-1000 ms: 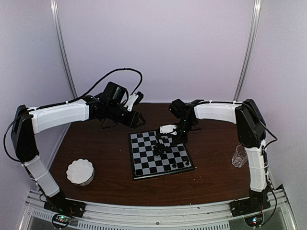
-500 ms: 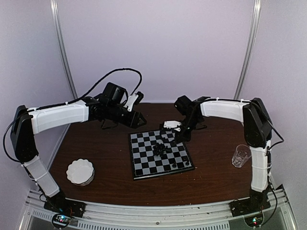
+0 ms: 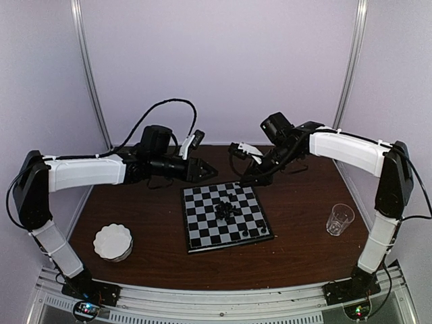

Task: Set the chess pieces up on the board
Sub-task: Pass from the right arm to the left

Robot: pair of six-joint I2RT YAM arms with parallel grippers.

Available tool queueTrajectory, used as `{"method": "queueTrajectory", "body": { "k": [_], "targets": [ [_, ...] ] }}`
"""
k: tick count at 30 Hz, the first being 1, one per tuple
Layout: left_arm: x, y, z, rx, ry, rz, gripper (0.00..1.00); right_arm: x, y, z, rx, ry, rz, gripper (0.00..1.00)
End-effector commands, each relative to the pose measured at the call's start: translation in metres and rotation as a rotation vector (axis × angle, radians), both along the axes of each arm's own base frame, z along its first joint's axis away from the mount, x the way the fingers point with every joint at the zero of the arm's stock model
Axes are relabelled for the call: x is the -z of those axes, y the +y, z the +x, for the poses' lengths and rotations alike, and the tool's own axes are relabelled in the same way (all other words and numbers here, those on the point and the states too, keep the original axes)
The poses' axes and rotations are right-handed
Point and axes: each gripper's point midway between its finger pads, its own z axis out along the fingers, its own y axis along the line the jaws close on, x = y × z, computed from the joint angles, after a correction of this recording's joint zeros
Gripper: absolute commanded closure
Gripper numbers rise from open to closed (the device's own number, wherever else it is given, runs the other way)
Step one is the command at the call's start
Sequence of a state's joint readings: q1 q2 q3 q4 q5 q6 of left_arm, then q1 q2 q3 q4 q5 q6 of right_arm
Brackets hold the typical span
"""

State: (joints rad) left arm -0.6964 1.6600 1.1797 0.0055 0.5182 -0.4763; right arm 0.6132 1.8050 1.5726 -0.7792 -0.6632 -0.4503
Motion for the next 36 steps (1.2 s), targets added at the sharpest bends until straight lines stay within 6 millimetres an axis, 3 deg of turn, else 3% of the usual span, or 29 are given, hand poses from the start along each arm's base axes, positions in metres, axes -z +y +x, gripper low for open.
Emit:
{"method": "queueTrajectory", "body": {
  "k": [1, 14, 36],
  "targets": [
    [-0.044, -0.018, -0.014, 0.096, -0.002, -0.221, 0.58, -0.010, 0.015, -0.015, -0.022, 0.063, 0.058, 0.93],
    [-0.023, -0.044, -0.033, 0.172, 0.152, -0.234, 0.65, -0.025, 0.032, -0.026, -0.056, 0.056, 0.081, 0.93],
    [-0.010, -0.051, -0.036, 0.199, 0.211, -0.205, 0.75, -0.039, 0.033, -0.024, -0.040, 0.042, 0.108, 0.93]
  ]
}}
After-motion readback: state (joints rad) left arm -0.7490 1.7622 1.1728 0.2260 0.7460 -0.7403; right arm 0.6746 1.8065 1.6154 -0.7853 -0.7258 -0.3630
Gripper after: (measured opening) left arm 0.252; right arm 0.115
